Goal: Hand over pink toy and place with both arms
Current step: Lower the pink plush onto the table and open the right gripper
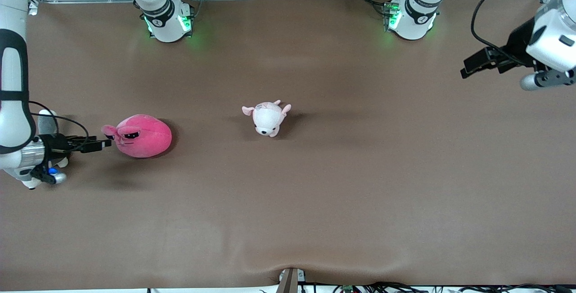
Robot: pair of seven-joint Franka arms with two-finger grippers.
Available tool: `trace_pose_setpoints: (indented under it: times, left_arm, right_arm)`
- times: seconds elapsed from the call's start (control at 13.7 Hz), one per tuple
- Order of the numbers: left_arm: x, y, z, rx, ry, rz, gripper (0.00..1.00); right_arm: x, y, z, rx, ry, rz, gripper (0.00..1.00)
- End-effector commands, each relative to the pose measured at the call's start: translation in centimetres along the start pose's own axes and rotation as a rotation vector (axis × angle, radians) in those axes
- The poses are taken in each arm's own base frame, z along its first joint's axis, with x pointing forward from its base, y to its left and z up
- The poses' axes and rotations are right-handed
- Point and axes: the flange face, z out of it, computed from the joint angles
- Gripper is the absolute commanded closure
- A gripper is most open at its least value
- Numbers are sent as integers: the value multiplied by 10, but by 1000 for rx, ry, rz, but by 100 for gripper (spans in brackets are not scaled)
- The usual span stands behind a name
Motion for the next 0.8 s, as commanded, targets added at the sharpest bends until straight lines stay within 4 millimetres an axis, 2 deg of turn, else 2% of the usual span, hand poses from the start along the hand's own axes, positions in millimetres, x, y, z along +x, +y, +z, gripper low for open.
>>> trace_pose_setpoints:
  times: [0.0,0.15,0.29,0.44,0.58,0.73]
  left_arm:
    - [-16,-6,1,23,31,21,0]
    - [-22,-10,2,46,33,48,0]
    - [-26,-14,4,75,38,66,0]
    - [-28,-16,3,84,50,64,0]
    - [-24,-18,4,89,98,62,0]
    - [-17,-18,4,90,125,62,0]
  right_arm:
    - [-17,-52,-30,-120,50,-77,0]
    - [-38,-97,-64,-217,160,-148,0]
    - [-62,-131,-90,-292,229,-201,0]
    - [-96,-159,-115,-324,279,-243,0]
    - [-137,-168,-130,-336,315,-263,0]
    - [-175,-178,-135,-345,348,-286,0]
